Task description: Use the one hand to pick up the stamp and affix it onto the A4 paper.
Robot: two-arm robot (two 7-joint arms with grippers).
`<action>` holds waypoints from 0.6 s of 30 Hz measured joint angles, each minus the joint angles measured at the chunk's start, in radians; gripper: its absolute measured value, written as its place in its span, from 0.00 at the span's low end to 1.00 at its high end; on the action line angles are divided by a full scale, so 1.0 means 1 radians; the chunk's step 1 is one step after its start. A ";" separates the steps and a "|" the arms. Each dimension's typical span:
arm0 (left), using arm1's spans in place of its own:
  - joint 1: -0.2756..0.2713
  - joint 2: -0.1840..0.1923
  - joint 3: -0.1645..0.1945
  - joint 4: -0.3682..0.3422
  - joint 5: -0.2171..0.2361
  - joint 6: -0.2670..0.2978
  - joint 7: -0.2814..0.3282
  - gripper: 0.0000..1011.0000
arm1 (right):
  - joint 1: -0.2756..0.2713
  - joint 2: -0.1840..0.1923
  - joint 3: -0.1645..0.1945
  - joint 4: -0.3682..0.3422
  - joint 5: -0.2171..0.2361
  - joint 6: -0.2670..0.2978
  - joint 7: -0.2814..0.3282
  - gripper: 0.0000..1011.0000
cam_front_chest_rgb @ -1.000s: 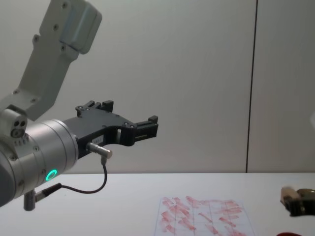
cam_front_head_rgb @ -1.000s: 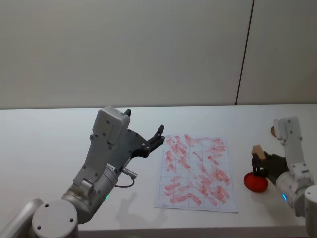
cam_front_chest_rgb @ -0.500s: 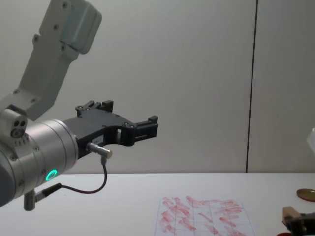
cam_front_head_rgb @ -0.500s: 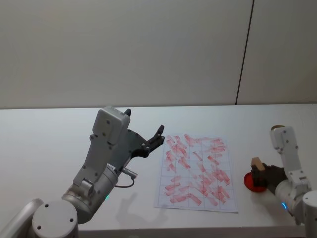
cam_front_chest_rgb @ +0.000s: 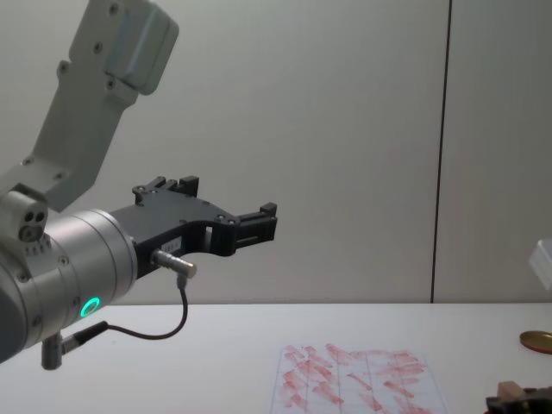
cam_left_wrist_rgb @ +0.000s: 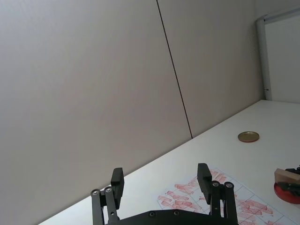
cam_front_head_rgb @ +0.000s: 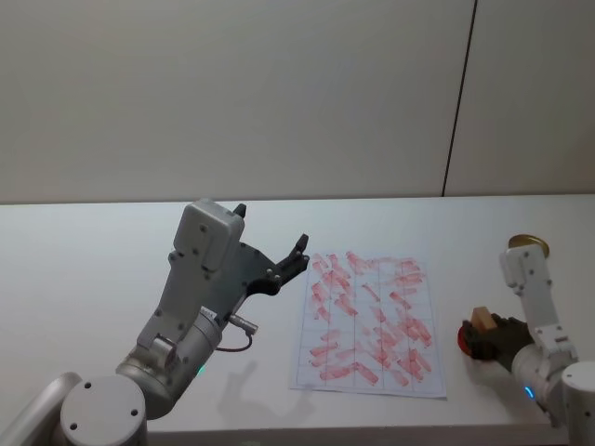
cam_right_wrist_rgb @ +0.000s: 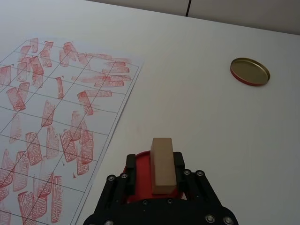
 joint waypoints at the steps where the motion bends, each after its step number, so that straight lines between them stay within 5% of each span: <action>1: 0.000 0.000 0.000 0.000 0.000 0.000 0.000 0.98 | 0.000 0.000 0.000 0.000 -0.001 0.000 0.000 0.44; 18: 0.000 0.000 0.000 0.000 0.000 0.000 0.000 0.98 | -0.022 0.005 0.000 -0.083 -0.012 -0.038 -0.008 0.94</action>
